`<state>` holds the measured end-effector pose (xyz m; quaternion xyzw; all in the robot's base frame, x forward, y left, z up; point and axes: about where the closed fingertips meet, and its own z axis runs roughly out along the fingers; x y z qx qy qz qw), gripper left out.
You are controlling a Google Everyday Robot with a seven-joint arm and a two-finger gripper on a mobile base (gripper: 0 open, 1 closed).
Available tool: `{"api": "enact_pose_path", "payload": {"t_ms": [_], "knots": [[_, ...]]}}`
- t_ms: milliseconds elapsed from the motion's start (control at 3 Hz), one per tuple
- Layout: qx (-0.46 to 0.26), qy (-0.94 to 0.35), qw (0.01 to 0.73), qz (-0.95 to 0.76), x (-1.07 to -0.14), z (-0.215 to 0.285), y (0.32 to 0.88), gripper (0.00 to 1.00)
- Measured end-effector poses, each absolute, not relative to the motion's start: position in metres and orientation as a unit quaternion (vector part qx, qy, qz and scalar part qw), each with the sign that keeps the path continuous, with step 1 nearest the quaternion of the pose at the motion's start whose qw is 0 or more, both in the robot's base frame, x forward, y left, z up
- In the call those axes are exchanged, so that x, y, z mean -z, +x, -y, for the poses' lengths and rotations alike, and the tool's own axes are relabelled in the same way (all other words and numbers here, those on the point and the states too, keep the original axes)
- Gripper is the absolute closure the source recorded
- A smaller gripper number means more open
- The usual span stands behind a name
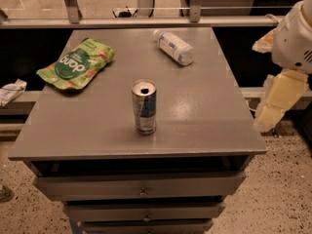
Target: Knock redbull can over
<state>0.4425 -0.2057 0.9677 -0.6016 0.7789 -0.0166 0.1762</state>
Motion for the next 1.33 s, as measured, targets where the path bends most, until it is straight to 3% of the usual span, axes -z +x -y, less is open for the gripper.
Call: {"api": "enact_pose_path", "payload": {"t_ms": [1333], "knots": [[-0.205,-0.564,0.346,-0.721,-0.891,0.059,0.49,0.0]]}}
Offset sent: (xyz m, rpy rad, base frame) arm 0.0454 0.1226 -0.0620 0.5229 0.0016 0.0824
